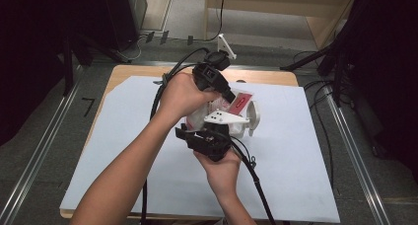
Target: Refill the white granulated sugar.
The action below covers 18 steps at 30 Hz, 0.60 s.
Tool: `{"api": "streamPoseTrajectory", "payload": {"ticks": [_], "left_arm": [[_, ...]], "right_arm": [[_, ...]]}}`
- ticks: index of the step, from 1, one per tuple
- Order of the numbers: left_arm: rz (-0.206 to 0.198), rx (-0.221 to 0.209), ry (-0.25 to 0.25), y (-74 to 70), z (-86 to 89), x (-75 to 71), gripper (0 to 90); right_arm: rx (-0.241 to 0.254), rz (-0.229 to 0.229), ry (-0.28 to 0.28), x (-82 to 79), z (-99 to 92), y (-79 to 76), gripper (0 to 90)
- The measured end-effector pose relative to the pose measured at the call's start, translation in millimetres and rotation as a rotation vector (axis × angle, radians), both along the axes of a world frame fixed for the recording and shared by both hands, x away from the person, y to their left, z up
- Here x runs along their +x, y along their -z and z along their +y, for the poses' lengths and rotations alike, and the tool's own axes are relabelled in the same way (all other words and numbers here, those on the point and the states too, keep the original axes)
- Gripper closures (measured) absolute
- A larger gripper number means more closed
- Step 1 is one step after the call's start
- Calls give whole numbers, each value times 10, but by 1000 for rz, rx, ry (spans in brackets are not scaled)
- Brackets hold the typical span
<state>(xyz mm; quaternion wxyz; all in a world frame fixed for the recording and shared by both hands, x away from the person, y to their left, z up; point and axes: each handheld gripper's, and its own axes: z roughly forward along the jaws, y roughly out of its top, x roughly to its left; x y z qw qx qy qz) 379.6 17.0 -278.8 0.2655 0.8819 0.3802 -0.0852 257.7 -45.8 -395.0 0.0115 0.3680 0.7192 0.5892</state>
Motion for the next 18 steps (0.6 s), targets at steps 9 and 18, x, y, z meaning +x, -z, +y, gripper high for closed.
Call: {"api": "streamPoseTrajectory", "payload": {"ticks": [9, 18], "left_arm": [[-3, 1, 1, 2, -1, -3, 853], [4, 5, 3, -2, 3, -12, 853]], "right_arm": [[-4, 4, 4, 12, -13, 2, 773], [-10, 5, 8, 12, -20, 8, 815]]}}
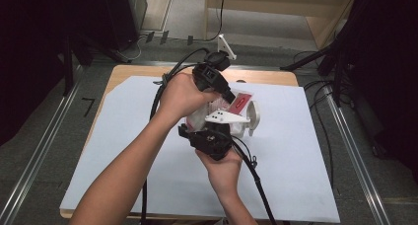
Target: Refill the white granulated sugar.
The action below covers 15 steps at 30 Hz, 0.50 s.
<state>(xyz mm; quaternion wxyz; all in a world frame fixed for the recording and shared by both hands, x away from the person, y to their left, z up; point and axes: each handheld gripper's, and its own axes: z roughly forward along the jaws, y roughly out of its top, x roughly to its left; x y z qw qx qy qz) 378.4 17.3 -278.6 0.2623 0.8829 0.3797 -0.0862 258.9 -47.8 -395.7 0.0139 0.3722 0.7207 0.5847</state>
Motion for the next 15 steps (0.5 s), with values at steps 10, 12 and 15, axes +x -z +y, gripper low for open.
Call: {"api": "streamPoseTrajectory", "payload": {"ticks": [10, 12, 15], "left_arm": [[0, -2, 3, 3, 2, 3, 854], [0, -3, 5, 3, 0, 4, 854], [-1, 0, 1, -2, -11, 2, 853]], "right_arm": [[-8, -6, 3, -1, -4, 4, 829], [-6, -6, 5, 0, -3, 4, 831], [-8, -7, 6, 3, -10, 2, 843]]}}
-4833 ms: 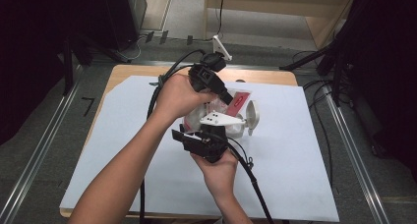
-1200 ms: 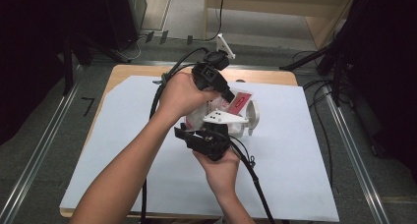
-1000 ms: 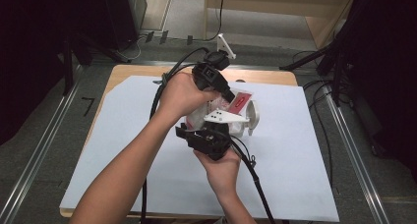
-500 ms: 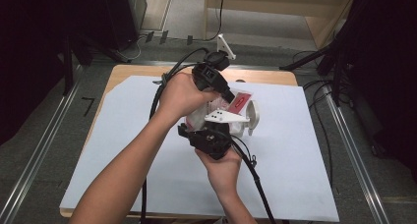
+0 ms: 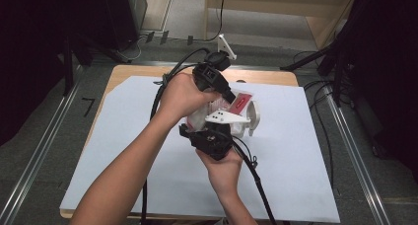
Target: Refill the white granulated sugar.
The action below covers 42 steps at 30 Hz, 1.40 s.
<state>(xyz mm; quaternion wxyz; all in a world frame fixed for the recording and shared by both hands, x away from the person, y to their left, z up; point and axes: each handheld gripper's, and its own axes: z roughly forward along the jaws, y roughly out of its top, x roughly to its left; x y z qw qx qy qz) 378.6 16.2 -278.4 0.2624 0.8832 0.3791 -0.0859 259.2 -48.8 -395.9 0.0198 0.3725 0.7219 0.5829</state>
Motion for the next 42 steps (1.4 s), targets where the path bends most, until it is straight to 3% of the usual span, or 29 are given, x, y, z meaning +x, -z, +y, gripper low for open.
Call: {"api": "streamPoseTrajectory", "payload": {"ticks": [16, 26, 30, 42], "left_arm": [[-5, -2, 2, -10, -13, -6, 852], [-43, 1, 22, -9, 44, -71, 853], [-64, 3, 25, -6, 117, -109, 854], [-92, -5, 48, 40, 354, -192, 857]], "right_arm": [[-18, -19, 14, 1, -4, 2, 900], [-41, -40, 7, -19, 18, 34, 900], [-81, -55, -6, -47, 79, 70, 840], [-94, -49, -20, -107, 134, 217, 752]]}}
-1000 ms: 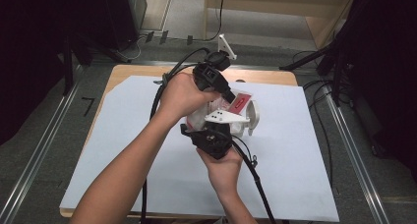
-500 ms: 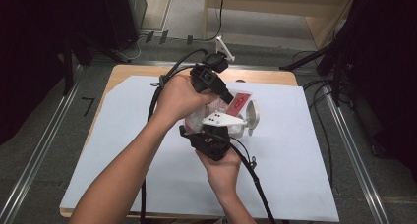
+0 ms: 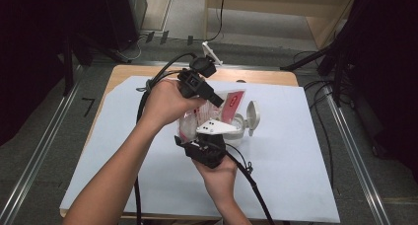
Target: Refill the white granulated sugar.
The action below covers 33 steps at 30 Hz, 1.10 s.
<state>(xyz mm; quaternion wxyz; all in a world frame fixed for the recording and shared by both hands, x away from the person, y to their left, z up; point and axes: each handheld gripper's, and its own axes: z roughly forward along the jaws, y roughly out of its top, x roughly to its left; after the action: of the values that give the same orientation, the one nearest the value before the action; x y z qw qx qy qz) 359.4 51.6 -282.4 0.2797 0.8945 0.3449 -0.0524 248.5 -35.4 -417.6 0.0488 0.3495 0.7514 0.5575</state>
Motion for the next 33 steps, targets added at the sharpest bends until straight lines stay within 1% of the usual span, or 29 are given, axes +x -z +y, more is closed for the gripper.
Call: {"api": "streamPoseTrajectory", "payload": {"ticks": [2, 4, 5, 7, 8, 9, 10, 11, 12, 13, 16, 17, 23, 26, 27, 29, 31, 33], "left_arm": [[-2, -12, 15, 23, 38, -12, 858], [3, -23, 0, 47, 55, -28, 859], [4, -38, -3, 67, 85, -37, 860], [7, -36, 2, 72, 110, -37, 861], [5, -39, -5, 81, 122, -42, 861], [6, -36, -1, 86, 134, -40, 860], [8, -40, -2, 99, 141, -44, 859], [9, -34, 9, 107, 157, -41, 859], [16, -42, -1, 116, 160, -52, 859], [12, -42, 9, 126, 173, -55, 859], [17, -47, 9, 153, 207, -66, 863], [16, -53, 18, 169, 236, -72, 864], [16, -66, 7, 206, 292, -82, 865], [20, -65, 9, 202, 304, -91, 866], [11, -63, 11, 206, 315, -97, 867], [12, -70, 10, 215, 331, -107, 867], [9, -74, 13, 237, 375, -106, 868], [6, -74, 10, 246, 408, -112, 869]], "right_arm": [[1, 5, -4, -15, 14, 31, 748], [-4, 7, -8, -22, 26, 56, 753], [-14, 7, -10, -27, 34, 76, 753], [-6, 7, -13, -31, 37, 90, 753], [-9, 6, -17, -33, 38, 103, 754], [-13, 3, -19, -35, 45, 116, 771], [-19, 5, -21, -39, 52, 123, 788], [-25, 6, -24, -43, 61, 133, 805], [-33, 0, -24, -50, 69, 144, 810], [-39, 1, -27, -53, 73, 156, 819], [-52, 0, -33, -54, 87, 196, 842], [-59, 6, -35, -49, 95, 222, 867], [-69, 12, -43, -34, 106, 262, 877], [-68, 13, -46, -29, 112, 278, 880], [-69, 11, -47, -26, 117, 288, 885], [-75, 10, -48, -24, 115, 291, 886], [-71, 25, -43, -7, 103, 320, 890], [-72, 28, -35, 3, 88, 337, 895]]}}
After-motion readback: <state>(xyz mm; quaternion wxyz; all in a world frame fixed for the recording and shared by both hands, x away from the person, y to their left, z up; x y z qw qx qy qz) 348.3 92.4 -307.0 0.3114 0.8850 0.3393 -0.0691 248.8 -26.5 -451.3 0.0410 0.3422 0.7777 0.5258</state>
